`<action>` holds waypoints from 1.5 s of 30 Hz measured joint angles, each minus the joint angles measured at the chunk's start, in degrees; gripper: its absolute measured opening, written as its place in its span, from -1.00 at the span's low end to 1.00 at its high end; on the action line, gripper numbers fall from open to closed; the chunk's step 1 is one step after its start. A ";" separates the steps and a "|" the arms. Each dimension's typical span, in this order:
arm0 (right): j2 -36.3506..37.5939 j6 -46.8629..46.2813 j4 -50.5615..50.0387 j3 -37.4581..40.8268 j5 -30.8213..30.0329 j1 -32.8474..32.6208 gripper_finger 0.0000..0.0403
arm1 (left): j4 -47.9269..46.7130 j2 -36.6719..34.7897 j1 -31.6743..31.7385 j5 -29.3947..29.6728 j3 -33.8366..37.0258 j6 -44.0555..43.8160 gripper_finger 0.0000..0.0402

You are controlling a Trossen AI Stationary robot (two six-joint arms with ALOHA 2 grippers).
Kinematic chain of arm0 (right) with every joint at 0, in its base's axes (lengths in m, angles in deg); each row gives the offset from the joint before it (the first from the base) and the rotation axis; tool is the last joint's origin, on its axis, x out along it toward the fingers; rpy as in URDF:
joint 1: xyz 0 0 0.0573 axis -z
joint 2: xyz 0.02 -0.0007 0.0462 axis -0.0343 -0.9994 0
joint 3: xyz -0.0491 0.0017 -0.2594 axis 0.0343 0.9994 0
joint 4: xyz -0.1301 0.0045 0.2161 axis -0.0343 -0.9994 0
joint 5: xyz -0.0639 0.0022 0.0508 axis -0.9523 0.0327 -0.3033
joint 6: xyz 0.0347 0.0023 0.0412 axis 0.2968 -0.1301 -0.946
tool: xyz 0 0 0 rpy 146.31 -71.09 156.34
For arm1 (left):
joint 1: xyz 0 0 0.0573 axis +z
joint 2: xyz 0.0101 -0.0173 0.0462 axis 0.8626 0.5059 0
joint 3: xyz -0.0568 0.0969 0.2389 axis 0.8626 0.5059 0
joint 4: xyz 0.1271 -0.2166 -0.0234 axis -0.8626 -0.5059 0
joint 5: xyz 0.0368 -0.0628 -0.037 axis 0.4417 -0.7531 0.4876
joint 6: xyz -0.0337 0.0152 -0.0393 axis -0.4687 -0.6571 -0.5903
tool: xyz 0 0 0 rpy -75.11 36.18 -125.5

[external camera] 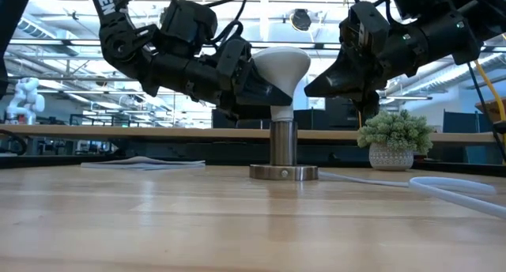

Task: Screw lightbulb
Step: Insert the white lightbulb into the gold lamp

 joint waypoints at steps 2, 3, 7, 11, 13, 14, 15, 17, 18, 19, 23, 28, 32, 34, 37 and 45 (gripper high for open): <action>0.00 0.00 -0.15 0.00 0.00 0.00 -1.00 | -0.01 -0.01 0.00 -0.02 0.00 0.01 0.24; 0.00 0.16 -0.13 0.00 0.00 0.00 -1.00 | -0.01 -0.01 0.00 0.00 0.00 0.01 0.24; 0.00 0.59 -0.15 0.00 0.00 0.00 -1.00 | -0.23 -0.04 -0.02 0.06 0.00 0.04 0.24; 0.00 0.61 -0.15 0.00 0.00 0.00 -1.00 | -0.57 -0.04 -0.01 0.17 0.00 0.04 0.24; 0.00 0.61 -0.17 0.00 0.00 0.00 -1.00 | -0.69 -0.04 -0.02 0.12 0.00 0.04 0.24; 0.00 0.61 -0.19 0.00 0.01 0.00 -1.00 | -0.69 -0.04 -0.02 -0.22 0.00 0.04 0.24; 0.00 0.61 -0.22 0.00 0.00 0.00 -1.00 | -0.66 -0.04 -0.02 -0.61 0.00 0.01 0.24; 0.00 0.63 -0.42 0.00 0.00 0.00 -1.00 | -0.70 -0.06 -0.02 -0.81 0.00 0.04 0.24; 0.00 0.61 -0.48 0.00 0.00 0.00 -1.00 | -0.71 -0.06 -0.02 -0.85 0.00 0.04 0.24; 0.00 0.61 -0.56 0.00 0.02 0.00 -1.00 | -0.71 -0.06 -0.01 -0.85 0.00 0.04 0.24; -0.02 0.63 -0.88 0.00 0.02 0.00 -1.00 | -1.90 -0.12 0.00 -0.41 0.00 0.06 0.24; -0.02 0.63 -1.23 -0.02 0.04 0.00 -1.00 | -4.52 -0.94 0.09 0.63 0.02 0.52 0.24; -0.02 0.63 -1.50 -0.02 0.04 0.00 -1.00 | -6.02 -1.71 0.09 0.68 0.00 1.03 0.24; -0.02 0.63 -1.73 -0.02 0.04 0.00 -1.00 | -7.57 -2.02 0.09 0.70 0.00 1.06 0.24; -0.02 0.63 -2.23 -0.02 0.04 0.00 -1.00 | -7.94 -2.59 -0.28 0.68 0.00 1.12 0.24; -0.02 0.64 -2.70 -0.02 0.02 0.00 -1.00 | -9.68 -3.05 -1.03 0.63 0.72 0.83 0.24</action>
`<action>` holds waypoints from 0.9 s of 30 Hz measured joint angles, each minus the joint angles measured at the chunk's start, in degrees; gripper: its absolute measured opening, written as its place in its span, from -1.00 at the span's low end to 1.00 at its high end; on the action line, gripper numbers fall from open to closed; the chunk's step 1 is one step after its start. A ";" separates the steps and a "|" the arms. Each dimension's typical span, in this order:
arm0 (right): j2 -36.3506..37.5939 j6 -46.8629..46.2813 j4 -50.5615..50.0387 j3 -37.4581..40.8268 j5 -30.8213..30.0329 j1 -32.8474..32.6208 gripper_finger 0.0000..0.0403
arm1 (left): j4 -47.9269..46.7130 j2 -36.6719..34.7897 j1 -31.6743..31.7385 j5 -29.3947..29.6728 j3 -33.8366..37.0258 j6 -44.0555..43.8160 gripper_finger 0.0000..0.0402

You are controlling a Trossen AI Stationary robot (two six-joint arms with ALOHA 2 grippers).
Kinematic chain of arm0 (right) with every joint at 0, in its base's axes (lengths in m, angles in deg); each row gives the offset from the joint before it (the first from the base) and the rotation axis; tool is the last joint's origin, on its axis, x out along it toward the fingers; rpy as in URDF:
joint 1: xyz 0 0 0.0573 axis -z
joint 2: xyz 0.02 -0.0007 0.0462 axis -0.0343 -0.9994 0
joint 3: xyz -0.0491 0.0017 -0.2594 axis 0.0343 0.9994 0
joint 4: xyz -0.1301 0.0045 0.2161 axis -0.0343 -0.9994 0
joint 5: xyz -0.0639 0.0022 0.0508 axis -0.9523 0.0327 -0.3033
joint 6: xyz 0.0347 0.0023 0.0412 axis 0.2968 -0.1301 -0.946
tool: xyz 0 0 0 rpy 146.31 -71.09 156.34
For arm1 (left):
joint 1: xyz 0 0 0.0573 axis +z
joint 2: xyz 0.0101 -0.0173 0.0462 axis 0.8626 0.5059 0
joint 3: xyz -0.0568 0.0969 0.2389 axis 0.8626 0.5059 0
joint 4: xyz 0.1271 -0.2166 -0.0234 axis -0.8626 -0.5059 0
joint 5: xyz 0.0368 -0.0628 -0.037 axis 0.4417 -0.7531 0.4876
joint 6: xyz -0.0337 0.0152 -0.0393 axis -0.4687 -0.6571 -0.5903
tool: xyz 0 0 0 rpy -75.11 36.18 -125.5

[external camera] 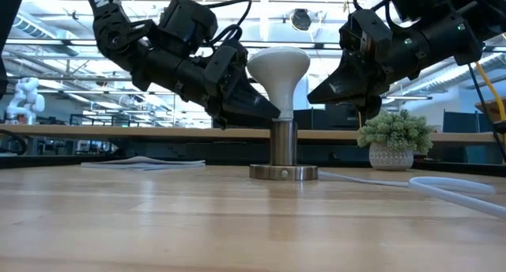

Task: Screw lightbulb
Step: Insert the white lightbulb into the gold lamp

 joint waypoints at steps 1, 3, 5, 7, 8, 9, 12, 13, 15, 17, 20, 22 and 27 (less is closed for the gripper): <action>0.00 0.11 -0.10 0.00 0.02 0.00 -1.00 | 0.62 0.00 -0.01 0.00 0.60 -0.63 0.24; 0.00 0.19 -0.10 0.00 0.00 0.00 -1.00 | 2.80 -0.23 -0.01 -0.01 2.25 -1.54 0.24; 0.00 0.21 -0.33 0.00 0.02 0.00 -1.00 | 4.67 -1.46 0.09 -0.02 4.12 -2.24 0.24; 0.00 0.44 -0.66 0.00 0.02 0.00 -1.00 | 5.91 -3.42 0.09 0.09 5.79 -2.39 0.24; 0.00 0.74 -0.74 0.00 0.02 0.00 -1.00 | 5.89 -4.66 0.09 0.41 6.66 -2.42 0.24; 0.00 1.04 -0.84 0.00 0.02 0.00 -1.00 | 5.72 -5.79 0.09 0.99 7.50 -2.44 0.24; 0.00 1.76 -0.95 0.00 0.02 0.00 -1.00 | 5.68 -8.53 -0.02 1.38 9.54 -2.90 0.24; 0.00 1.98 -0.95 0.00 0.02 0.00 -1.00 | 5.67 -9.15 -0.02 1.35 10.13 -3.50 0.24; 0.00 2.62 -0.95 0.00 0.02 0.00 -1.00 | 5.64 -9.83 -0.02 1.27 10.84 -4.98 0.24; 0.00 3.47 -0.74 0.00 0.02 0.00 -1.00 | 5.61 -9.86 -0.06 1.25 10.97 -5.90 0.24; 0.00 4.08 -0.63 0.00 0.00 0.00 -1.00 | 5.62 -9.86 -0.06 1.25 10.93 -7.09 0.24; 0.00 3.72 -0.52 0.00 0.00 0.00 -1.00 | 5.63 -9.86 -0.06 1.25 10.93 -7.55 0.24; 0.00 3.14 -0.35 0.00 -0.14 0.00 -1.00 | 5.63 -9.84 -0.06 1.25 10.89 -8.74 0.24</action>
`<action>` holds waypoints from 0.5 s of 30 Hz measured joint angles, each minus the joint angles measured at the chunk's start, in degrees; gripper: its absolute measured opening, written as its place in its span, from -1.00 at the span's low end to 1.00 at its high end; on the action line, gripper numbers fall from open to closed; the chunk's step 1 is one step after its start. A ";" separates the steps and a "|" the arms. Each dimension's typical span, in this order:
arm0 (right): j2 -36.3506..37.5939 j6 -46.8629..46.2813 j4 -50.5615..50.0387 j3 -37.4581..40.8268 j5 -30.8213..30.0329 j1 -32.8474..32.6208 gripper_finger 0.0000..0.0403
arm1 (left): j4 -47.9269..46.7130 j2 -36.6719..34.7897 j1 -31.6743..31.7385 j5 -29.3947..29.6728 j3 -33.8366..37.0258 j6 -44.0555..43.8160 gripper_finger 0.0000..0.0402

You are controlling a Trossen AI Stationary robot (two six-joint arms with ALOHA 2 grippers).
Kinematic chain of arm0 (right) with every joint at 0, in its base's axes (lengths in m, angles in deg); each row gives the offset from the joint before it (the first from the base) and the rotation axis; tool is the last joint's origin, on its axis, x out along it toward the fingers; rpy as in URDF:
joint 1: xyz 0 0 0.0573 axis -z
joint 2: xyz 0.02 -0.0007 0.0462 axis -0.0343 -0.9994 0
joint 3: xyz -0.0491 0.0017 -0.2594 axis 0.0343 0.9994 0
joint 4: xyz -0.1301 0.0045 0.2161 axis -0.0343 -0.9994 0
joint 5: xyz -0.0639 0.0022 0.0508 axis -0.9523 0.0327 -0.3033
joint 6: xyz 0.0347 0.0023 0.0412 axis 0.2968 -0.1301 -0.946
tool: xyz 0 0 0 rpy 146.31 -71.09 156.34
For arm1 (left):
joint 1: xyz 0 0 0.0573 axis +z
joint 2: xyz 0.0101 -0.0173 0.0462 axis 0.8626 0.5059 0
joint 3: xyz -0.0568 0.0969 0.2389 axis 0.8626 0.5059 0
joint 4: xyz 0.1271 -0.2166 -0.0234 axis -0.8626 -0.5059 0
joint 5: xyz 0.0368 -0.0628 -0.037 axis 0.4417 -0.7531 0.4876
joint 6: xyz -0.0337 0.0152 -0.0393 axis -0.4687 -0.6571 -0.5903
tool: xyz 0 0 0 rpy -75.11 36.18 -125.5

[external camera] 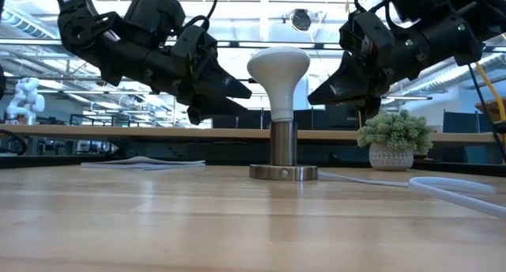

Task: Screw lightbulb
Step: Insert the white lightbulb into the gold lamp

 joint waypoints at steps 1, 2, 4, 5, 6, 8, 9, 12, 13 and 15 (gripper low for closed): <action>0.00 -0.56 0.01 0.00 -0.08 0.08 -1.00 | 0.00 0.09 0.00 0.02 -0.02 -0.02 0.24; 0.00 -0.79 -0.01 0.00 -0.16 0.27 -1.00 | -0.03 0.13 0.00 0.04 -0.02 -0.02 0.24; 0.00 -0.63 -0.63 0.00 -0.29 0.82 -1.00 | -0.02 0.14 -0.23 0.06 -0.02 0.02 0.24; 0.00 -0.50 -1.37 0.00 0.02 1.29 -1.00 | 0.00 0.14 -0.48 0.19 -0.02 0.35 0.24; 0.00 -0.46 -2.43 0.00 0.76 1.99 -1.00 | -0.02 0.14 -0.86 0.53 -0.02 0.87 0.24; 0.00 -0.46 -4.49 0.00 4.29 4.28 -1.00 | 0.00 0.14 -1.81 2.07 -0.02 2.20 0.24; 0.00 -0.34 -5.21 0.00 6.91 5.72 -1.00 | 0.00 0.14 -2.28 3.03 -0.02 2.75 0.24; 0.00 1.70 -6.01 0.01 14.32 10.63 -1.00 | 0.31 0.43 -3.18 5.57 -0.04 3.46 0.24; 0.00 3.06 -5.29 0.02 16.36 12.25 -1.00 | 1.41 0.88 -3.23 5.83 -0.04 3.46 0.24; 0.00 6.93 -2.97 0.02 20.27 15.19 -1.00 | 4.43 2.25 -3.23 5.86 -0.04 3.46 0.24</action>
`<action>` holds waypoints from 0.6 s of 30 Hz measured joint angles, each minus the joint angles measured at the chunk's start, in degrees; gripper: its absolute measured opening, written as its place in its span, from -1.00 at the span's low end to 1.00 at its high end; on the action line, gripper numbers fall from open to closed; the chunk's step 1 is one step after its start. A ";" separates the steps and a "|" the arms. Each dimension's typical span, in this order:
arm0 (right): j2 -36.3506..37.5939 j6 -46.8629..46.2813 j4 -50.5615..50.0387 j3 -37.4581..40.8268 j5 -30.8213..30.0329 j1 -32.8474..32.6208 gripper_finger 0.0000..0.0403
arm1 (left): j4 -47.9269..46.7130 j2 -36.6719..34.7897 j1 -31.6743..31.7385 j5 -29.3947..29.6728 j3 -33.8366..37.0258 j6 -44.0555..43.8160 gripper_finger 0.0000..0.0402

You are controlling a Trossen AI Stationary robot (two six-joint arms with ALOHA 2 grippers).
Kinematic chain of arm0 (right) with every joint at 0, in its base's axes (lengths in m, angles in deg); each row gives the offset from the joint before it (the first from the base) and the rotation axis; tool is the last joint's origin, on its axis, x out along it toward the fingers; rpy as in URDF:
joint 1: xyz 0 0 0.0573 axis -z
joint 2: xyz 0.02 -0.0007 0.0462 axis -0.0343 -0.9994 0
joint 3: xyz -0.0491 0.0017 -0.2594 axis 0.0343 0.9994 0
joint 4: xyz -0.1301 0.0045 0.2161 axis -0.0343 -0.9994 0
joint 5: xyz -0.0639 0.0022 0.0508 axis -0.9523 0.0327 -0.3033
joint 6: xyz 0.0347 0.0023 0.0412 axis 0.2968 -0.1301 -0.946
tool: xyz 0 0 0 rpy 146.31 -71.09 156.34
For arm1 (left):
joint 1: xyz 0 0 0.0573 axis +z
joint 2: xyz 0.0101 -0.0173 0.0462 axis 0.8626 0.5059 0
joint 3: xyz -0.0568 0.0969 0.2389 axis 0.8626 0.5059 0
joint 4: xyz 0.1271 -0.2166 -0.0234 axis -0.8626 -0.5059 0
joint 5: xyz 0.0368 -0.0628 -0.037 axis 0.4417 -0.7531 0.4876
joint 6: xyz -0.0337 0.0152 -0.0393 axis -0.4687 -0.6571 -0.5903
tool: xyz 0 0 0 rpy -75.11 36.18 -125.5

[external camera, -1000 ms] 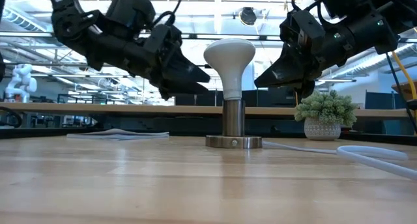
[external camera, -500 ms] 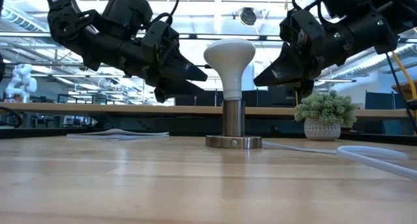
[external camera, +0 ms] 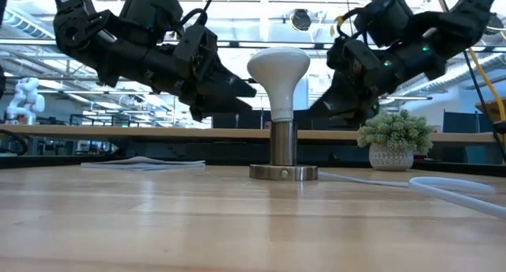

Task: Screw lightbulb
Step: Insert the white lightbulb into the gold lamp

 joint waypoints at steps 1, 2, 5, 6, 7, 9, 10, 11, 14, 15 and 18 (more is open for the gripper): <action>-0.20 2.64 0.91 -0.02 1.49 1.47 -1.00 | 1.98 0.97 0.00 -0.01 -0.02 -0.01 0.24; -0.64 4.51 1.37 -0.04 2.72 2.98 -1.00 | 3.29 1.91 0.00 -0.01 -0.04 -0.03 0.24; -3.77 5.04 3.52 0.02 9.73 8.10 -1.00 | 5.54 4.97 0.00 -0.49 -0.77 -0.24 0.24; -5.07 4.28 5.76 0.03 12.86 9.23 -1.00 | 5.50 5.89 0.00 -1.31 -1.48 -0.24 0.24; -6.43 2.87 8.54 0.03 15.46 9.91 -1.00 | 5.66 6.72 0.02 -1.99 -2.29 -0.26 0.24; -8.87 0.07 14.07 0.03 17.90 9.77 -1.00 | 5.91 7.65 0.02 -3.38 -3.47 -0.31 0.24; -9.91 -0.25 16.53 0.03 17.76 9.06 -1.00 | 5.84 7.81 -0.01 -3.96 -3.69 -0.32 0.24; -10.88 -0.26 18.85 0.03 17.05 8.09 -1.00 | 5.84 7.83 -0.14 -4.38 -3.94 -0.31 0.24; -12.45 -0.31 21.84 0.02 15.57 5.81 -1.00 | 5.84 7.65 -0.44 -4.58 -4.00 -0.17 0.24; -12.67 -0.45 21.77 0.03 14.69 5.25 -1.00 | 5.79 7.55 -0.45 -4.60 -3.98 -0.18 0.24; -12.95 -0.98 21.78 0.03 12.56 4.19 -1.00 | 5.85 7.48 -0.23 -4.65 -3.98 -0.22 0.24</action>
